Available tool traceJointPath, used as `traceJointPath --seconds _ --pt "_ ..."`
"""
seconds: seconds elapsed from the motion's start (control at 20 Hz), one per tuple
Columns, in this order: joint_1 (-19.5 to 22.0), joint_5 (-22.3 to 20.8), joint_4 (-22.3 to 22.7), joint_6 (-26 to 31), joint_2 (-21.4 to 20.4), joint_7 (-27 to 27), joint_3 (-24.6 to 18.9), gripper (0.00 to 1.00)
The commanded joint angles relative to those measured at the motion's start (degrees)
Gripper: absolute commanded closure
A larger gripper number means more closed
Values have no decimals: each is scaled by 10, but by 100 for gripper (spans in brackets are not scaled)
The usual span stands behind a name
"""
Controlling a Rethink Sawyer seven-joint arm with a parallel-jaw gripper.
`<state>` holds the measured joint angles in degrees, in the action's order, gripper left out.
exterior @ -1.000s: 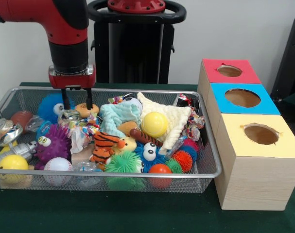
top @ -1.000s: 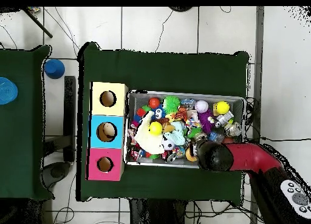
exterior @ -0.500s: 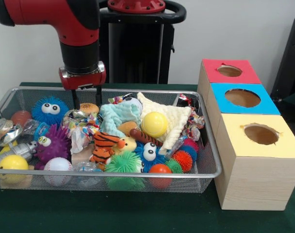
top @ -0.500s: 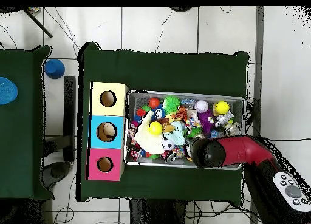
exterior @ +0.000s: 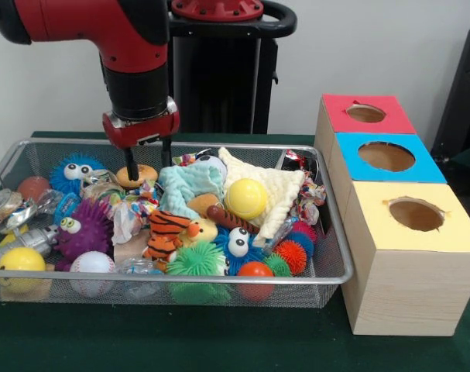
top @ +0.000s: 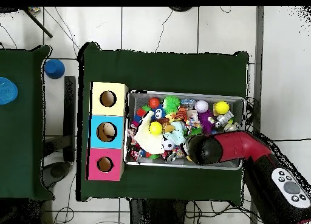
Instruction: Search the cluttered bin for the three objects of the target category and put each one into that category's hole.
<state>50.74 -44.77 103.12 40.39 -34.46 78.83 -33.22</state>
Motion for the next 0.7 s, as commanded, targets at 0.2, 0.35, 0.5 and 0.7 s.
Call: traceJointPath --seconds 0.2,0.35,0.5,0.7 --pt "39 -35 -32 53 25 -228 -53 0" --pt "45 -33 -33 59 26 -234 -53 0" --pt "57 -26 -32 69 20 -247 -57 0" --pt "73 -19 -28 77 11 -265 -64 0"
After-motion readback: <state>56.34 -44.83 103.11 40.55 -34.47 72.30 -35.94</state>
